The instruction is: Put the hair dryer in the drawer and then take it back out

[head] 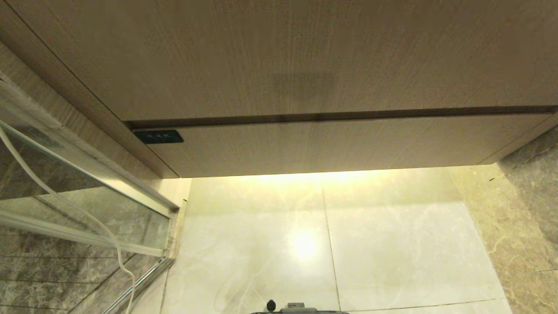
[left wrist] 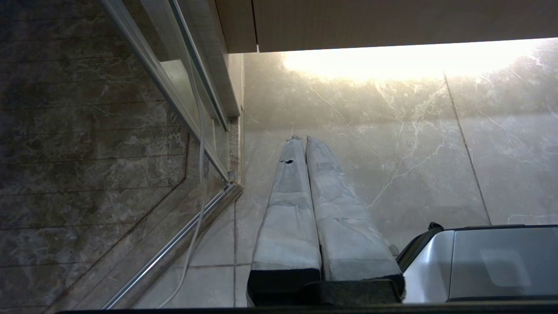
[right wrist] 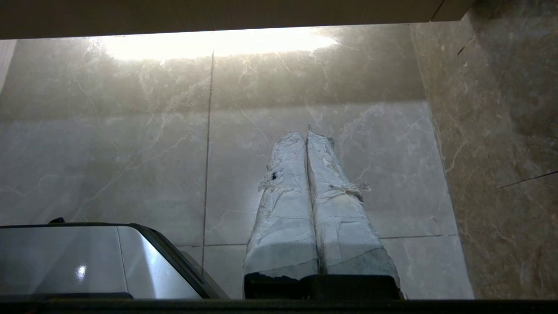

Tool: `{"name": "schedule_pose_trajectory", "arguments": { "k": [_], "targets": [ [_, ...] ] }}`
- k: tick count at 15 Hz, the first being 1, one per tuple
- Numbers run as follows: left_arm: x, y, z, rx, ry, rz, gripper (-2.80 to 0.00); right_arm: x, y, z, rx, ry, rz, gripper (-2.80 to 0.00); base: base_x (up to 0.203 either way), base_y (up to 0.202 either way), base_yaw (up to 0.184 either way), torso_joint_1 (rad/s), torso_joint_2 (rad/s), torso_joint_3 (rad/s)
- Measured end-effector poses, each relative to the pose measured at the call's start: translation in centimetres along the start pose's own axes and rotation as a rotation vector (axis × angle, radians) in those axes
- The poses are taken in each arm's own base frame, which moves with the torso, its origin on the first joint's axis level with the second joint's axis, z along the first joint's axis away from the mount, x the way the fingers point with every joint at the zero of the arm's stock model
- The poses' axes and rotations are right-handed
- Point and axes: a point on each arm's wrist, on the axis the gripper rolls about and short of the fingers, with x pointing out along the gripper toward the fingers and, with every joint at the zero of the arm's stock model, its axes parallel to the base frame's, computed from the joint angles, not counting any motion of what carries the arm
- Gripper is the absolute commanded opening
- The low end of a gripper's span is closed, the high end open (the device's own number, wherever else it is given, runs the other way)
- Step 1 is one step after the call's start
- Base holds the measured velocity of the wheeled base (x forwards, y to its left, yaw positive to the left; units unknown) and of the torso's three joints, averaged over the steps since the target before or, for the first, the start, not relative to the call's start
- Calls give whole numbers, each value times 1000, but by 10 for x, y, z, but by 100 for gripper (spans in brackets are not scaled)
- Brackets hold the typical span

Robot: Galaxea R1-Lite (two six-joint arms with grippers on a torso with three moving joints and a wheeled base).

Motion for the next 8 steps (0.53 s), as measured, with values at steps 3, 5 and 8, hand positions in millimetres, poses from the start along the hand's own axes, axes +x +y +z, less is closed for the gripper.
{"name": "schedule_pose_trajectory", "arguments": {
  "k": [3, 5, 8],
  "targets": [
    [0, 0, 0, 0, 0, 0, -280, 0, 0, 0, -3, 0, 3, -280, 0, 0, 0, 0, 0, 0],
    [0, 0, 0, 0, 0, 0, -280, 0, 0, 0, -1, 0, 3, -280, 0, 0, 0, 0, 0, 0],
    [0, 0, 0, 0, 0, -1, -280, 0, 0, 0, 0, 0, 2, -280, 0, 0, 0, 0, 0, 0]
  ]
}}
